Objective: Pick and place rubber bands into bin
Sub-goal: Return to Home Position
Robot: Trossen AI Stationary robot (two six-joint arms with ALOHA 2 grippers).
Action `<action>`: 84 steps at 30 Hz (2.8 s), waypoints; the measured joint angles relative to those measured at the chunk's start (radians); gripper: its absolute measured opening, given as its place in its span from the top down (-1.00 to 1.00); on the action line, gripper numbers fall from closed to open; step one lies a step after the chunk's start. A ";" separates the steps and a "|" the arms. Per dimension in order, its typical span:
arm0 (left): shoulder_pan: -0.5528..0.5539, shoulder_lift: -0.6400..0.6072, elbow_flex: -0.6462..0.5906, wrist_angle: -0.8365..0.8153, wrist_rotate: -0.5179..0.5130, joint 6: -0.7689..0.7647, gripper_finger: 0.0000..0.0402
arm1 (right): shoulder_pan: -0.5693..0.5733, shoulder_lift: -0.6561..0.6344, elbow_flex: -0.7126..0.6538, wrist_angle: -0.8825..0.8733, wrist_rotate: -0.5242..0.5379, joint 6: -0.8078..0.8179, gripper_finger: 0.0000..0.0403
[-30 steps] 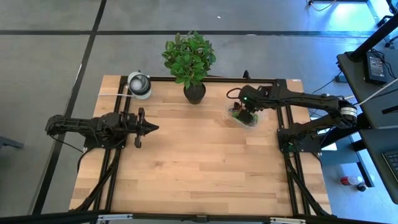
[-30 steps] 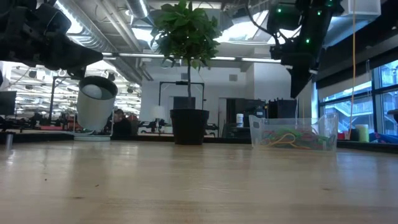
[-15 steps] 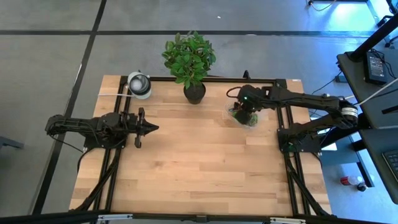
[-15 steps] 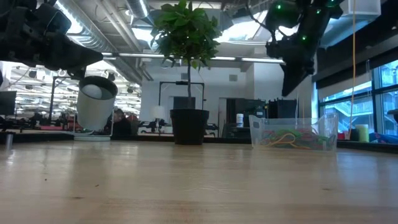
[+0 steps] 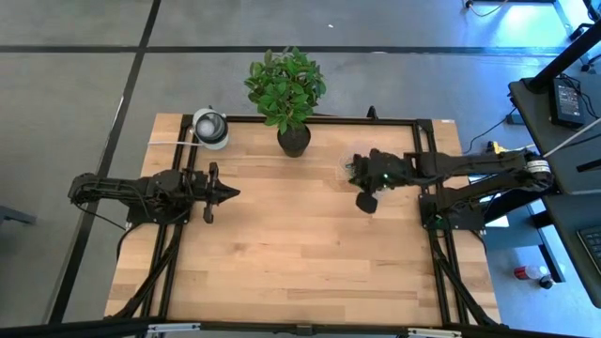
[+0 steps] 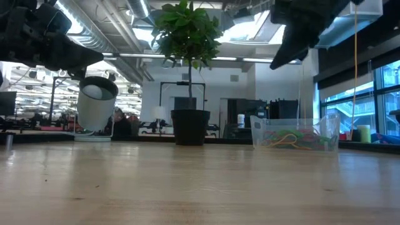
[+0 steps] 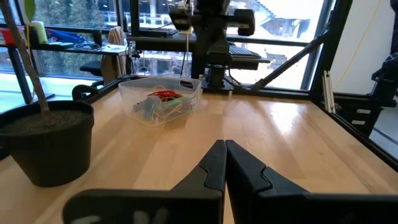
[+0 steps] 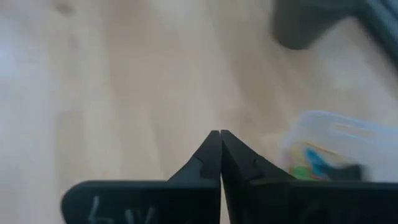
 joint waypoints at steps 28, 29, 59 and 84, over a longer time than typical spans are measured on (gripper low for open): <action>0.000 0.001 0.000 0.001 0.000 0.000 0.99 | 0.091 -0.901 -0.905 0.848 -0.113 -0.021 1.00; 0.000 0.001 0.000 0.001 0.000 0.000 0.99 | 0.091 -0.931 -0.905 0.848 -0.121 -0.046 1.00; 0.000 0.002 0.000 0.000 0.005 0.000 0.99 | 0.090 -1.135 -0.906 0.638 -0.336 -0.135 0.85; 0.000 0.002 0.000 0.000 0.005 0.000 0.99 | 0.090 -1.134 -0.906 0.639 -0.334 -0.134 0.86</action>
